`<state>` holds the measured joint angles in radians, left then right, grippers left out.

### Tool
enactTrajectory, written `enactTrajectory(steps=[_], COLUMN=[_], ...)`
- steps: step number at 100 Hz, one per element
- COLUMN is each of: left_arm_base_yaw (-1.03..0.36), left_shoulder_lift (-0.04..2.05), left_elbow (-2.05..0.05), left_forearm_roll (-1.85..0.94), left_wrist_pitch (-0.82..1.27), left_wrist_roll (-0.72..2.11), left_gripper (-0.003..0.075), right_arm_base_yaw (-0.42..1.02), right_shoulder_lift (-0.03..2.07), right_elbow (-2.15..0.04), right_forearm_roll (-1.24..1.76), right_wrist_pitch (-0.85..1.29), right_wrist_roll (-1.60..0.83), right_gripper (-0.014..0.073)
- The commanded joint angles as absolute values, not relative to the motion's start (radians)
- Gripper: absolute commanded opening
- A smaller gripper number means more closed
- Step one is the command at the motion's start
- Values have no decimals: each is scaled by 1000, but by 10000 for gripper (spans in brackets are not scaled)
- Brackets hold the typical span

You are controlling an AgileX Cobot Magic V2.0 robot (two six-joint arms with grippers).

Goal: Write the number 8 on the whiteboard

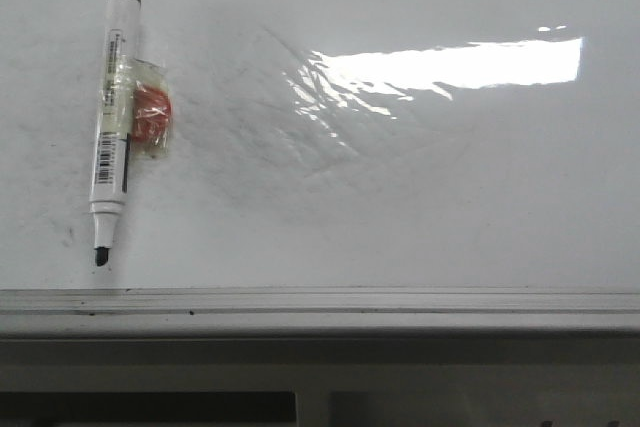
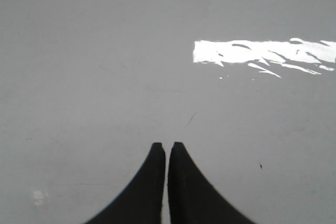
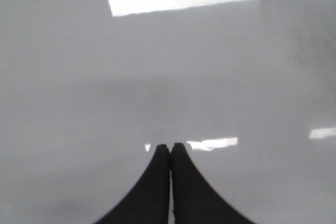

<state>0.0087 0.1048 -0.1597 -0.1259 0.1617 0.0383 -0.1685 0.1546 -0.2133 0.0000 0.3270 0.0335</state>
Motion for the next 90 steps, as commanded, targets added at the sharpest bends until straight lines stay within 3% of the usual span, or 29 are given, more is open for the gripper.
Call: enactTrajectory(steps=[1,11,26,33,53,90], left_arm_base_yaw=[0,0,0,0,-84,-740], left_shoulder_lift=[156,190,225,244,363,746], left_elbow=[-208,-208,-208,-208,-208,-211], left_forearm_roll=[-130,-149,-168,-218,-225,-283], left_wrist_pitch=[89,79,32,-13,-90,-493], left_wrist_roll=[37,37,37,37,37,37], left_gripper=[-19,57,410,503,469,459], right_arm_base_yaw=[-164,-164,-164,-164,-164,-164], right_shoulder_lift=[208,221,221,221,221,221], right_elbow=[-265,-265,-263,-262,-262,-262], right_forearm_roll=[0,0,0,0,0,0], right_wrist_pitch=[266,266,256,252,254,260], right_wrist_roll=[29,29,29,29,29,29], right_gripper=[-63,-63,-63,-63,-63,-63])
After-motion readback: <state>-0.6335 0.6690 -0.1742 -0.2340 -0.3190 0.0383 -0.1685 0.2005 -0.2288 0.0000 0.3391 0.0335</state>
